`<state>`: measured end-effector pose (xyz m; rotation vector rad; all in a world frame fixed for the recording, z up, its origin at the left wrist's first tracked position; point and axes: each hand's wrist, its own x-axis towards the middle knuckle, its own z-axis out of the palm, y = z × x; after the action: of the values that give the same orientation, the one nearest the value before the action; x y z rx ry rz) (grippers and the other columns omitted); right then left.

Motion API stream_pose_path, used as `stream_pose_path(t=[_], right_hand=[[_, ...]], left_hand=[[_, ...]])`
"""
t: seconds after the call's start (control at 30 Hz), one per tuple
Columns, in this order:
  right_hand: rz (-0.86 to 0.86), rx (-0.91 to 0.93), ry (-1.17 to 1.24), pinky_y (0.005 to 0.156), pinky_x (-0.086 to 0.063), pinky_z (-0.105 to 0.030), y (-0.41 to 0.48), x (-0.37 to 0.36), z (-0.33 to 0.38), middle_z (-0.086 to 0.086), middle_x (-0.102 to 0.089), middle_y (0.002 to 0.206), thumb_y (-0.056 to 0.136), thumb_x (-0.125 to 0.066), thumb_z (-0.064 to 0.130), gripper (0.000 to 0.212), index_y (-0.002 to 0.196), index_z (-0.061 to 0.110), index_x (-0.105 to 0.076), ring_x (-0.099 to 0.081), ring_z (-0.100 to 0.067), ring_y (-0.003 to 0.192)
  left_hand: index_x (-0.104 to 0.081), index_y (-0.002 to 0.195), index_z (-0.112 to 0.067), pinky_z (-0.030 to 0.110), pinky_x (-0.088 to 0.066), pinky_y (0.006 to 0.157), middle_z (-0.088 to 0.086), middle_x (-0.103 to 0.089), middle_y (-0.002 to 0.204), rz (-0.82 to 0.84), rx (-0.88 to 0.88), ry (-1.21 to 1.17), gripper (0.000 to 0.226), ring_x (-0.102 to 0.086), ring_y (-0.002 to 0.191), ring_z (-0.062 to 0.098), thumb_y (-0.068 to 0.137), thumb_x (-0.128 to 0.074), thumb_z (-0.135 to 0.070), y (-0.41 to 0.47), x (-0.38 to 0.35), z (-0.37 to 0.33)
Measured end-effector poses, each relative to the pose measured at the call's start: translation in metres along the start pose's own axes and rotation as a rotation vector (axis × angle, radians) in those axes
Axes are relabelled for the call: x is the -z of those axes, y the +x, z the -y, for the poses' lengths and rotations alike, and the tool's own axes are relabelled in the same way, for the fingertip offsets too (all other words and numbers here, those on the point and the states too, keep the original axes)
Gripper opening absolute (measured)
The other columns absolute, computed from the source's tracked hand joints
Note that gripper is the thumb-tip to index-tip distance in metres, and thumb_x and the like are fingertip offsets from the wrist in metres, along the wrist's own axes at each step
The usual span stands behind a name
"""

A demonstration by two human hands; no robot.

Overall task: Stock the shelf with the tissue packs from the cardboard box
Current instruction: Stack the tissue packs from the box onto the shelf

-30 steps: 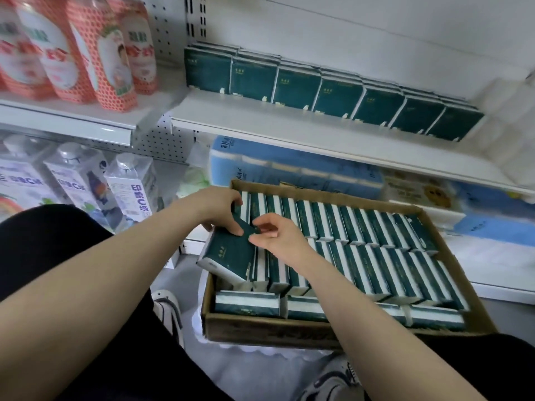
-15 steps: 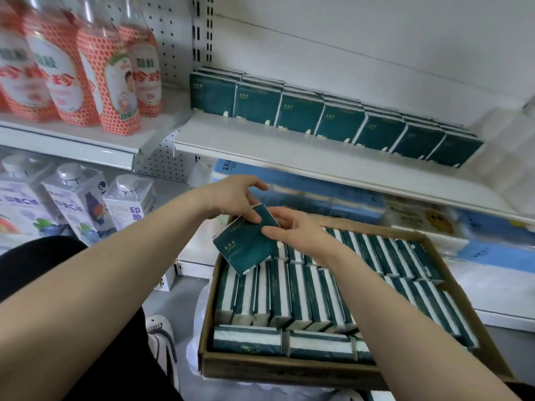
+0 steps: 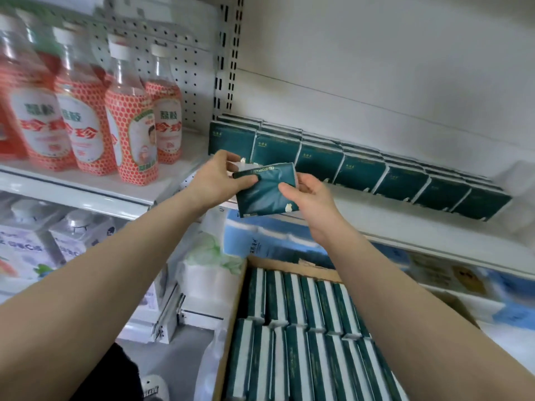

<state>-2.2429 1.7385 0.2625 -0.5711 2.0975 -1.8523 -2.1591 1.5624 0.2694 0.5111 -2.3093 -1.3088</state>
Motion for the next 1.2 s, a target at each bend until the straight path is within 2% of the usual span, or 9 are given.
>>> stream_pose_path(t=[0.13,0.2,0.3,0.4,0.53,0.63,0.77,0.97,1.2], right_hand=[[-0.013,0.033,0.017,0.077,-0.049,-0.021,0.033,-0.030,0.005,0.003,-0.068,0.098,0.094,-0.067,0.017,0.024,0.117,0.016,-0.061,-0.066,-0.010,0.088],[-0.031,0.046,0.015,0.078,-0.048,-0.021,0.049,-0.044,0.006,0.006,-0.067,0.096,0.094,-0.067,0.019,0.023,0.116,0.017,-0.061,-0.065,-0.009,0.087],[-0.046,0.089,-0.030,0.085,-0.051,-0.027,0.072,-0.059,0.003,0.000,-0.069,0.106,0.094,-0.066,0.021,0.021,0.114,0.020,-0.062,-0.065,-0.017,0.097],[-0.061,0.110,-0.108,0.087,-0.051,-0.028,0.093,-0.072,-0.007,-0.005,-0.067,0.113,0.093,-0.067,0.026,0.029,0.121,0.021,-0.063,-0.064,-0.016,0.095],[-0.130,0.132,-0.174,0.091,-0.054,-0.035,0.118,-0.087,-0.020,-0.011,-0.063,0.116,0.089,-0.069,0.031,0.041,0.129,0.023,-0.062,-0.062,-0.013,0.084],[-0.155,0.154,-0.206,0.083,-0.050,-0.023,0.129,-0.094,-0.023,-0.008,-0.063,0.114,0.093,-0.067,0.025,0.048,0.138,0.019,-0.054,-0.057,-0.003,0.077],[-0.162,0.185,-0.217,0.066,-0.038,0.002,0.132,-0.094,-0.036,-0.001,-0.060,0.106,0.094,-0.063,0.012,0.046,0.137,0.015,-0.048,-0.053,0.005,0.075],[-0.192,0.231,-0.223,0.078,-0.039,-0.001,0.131,-0.093,-0.046,-0.001,-0.060,0.103,0.093,-0.061,0.002,0.030,0.121,0.013,-0.057,-0.058,-0.012,0.093],[-0.180,0.218,-0.223,0.078,-0.037,-0.001,0.131,-0.091,-0.047,0.003,-0.059,0.104,0.094,-0.059,0.004,0.033,0.125,0.014,-0.056,-0.057,-0.011,0.096]], left_hand=[[-0.044,0.133,-0.009,0.030,-0.044,0.096,-0.003,-0.055,0.115,-0.085,0.068,-0.011,0.069,-0.054,0.106,0.014,0.078,-0.079,-0.030,0.025,0.006,0.014],[-0.054,0.125,-0.010,0.038,-0.050,0.096,0.000,-0.064,0.115,-0.102,0.079,-0.030,0.063,-0.061,0.105,0.018,0.073,-0.079,-0.035,0.038,0.010,0.023],[-0.058,0.120,-0.008,0.041,-0.050,0.096,0.007,-0.067,0.116,-0.154,0.094,-0.042,0.046,-0.062,0.107,0.025,0.080,-0.074,-0.024,0.054,0.013,0.033],[-0.051,0.127,-0.006,0.031,-0.044,0.097,0.010,-0.062,0.124,-0.212,0.104,-0.059,0.043,-0.057,0.115,0.027,0.088,-0.066,-0.013,0.069,0.012,0.042],[-0.039,0.138,-0.008,0.030,-0.038,0.102,0.011,-0.054,0.136,-0.245,0.101,-0.131,0.049,-0.050,0.127,0.027,0.093,-0.058,-0.008,0.088,0.005,0.052],[-0.032,0.143,-0.009,0.021,-0.030,0.097,0.011,-0.052,0.138,-0.261,0.105,-0.163,0.054,-0.046,0.130,0.027,0.094,-0.054,-0.004,0.098,-0.002,0.058],[-0.026,0.145,-0.013,0.023,-0.031,0.096,0.012,-0.053,0.135,-0.245,0.134,-0.201,0.056,-0.048,0.128,0.028,0.095,-0.049,-0.001,0.109,-0.006,0.063],[-0.032,0.145,-0.017,0.023,-0.030,0.092,0.012,-0.053,0.136,-0.218,0.178,-0.126,0.054,-0.046,0.127,0.029,0.095,-0.041,0.002,0.115,-0.009,0.070],[-0.037,0.143,-0.017,0.023,-0.030,0.092,0.012,-0.054,0.134,-0.225,0.174,-0.100,0.056,-0.047,0.127,0.030,0.092,-0.039,0.007,0.116,-0.010,0.072]])
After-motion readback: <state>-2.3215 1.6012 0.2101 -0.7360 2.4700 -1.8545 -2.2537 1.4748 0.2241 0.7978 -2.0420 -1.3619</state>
